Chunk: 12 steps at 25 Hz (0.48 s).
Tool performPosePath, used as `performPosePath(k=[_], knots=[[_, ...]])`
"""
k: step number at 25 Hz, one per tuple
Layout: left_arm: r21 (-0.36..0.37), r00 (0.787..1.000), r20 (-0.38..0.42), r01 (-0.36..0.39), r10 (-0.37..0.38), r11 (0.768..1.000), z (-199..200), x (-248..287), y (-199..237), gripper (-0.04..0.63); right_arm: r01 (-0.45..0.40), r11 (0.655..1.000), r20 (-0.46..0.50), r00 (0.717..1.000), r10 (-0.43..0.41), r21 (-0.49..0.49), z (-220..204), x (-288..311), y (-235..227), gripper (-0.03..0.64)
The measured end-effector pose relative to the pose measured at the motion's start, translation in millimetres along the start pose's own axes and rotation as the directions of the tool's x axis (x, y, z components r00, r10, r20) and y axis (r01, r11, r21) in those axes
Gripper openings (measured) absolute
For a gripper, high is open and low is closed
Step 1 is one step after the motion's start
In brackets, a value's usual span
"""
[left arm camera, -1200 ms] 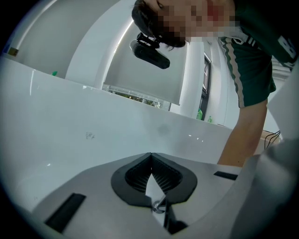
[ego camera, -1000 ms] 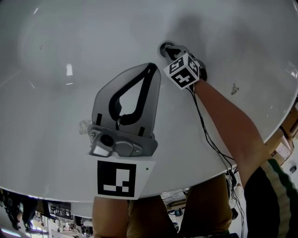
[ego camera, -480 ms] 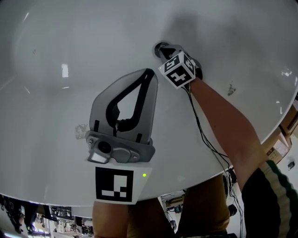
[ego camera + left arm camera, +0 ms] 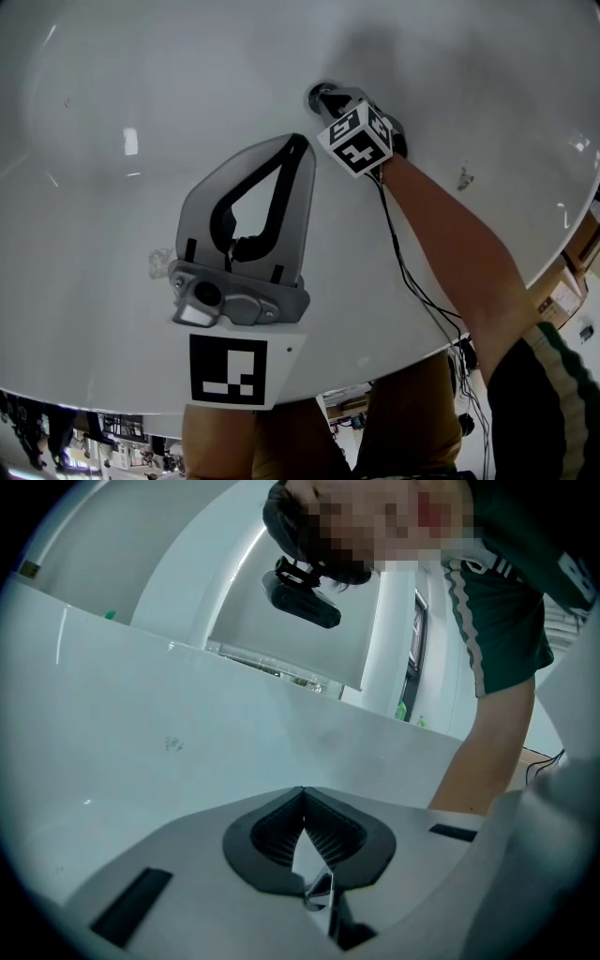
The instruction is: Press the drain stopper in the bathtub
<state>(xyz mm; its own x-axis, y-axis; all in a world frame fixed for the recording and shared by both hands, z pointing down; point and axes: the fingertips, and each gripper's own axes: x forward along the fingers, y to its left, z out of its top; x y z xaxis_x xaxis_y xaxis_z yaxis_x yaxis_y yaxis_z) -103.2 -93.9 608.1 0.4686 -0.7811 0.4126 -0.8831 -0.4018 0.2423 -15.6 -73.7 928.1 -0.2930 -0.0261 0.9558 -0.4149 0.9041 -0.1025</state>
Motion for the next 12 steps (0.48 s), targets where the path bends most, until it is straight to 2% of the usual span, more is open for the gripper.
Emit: performPosePath(k=[7, 12], knots=[[0.010, 1.000, 0.000, -0.004, 0.004, 1.000, -0.4, 0.3, -0.8, 0.009, -0.004, 1.000, -0.015, 1.000, 0.004, 0.014, 0.0, -1.0, 0.8, 0.015], [0.005, 1.000, 0.003, -0.012, 0.012, 1.000, 1.4, -1.2, 1.1, 0.009, 0.013, 1.000, -0.008, 1.000, -0.013, -0.027, 2.1, -6.5, 3.1, 0.015]])
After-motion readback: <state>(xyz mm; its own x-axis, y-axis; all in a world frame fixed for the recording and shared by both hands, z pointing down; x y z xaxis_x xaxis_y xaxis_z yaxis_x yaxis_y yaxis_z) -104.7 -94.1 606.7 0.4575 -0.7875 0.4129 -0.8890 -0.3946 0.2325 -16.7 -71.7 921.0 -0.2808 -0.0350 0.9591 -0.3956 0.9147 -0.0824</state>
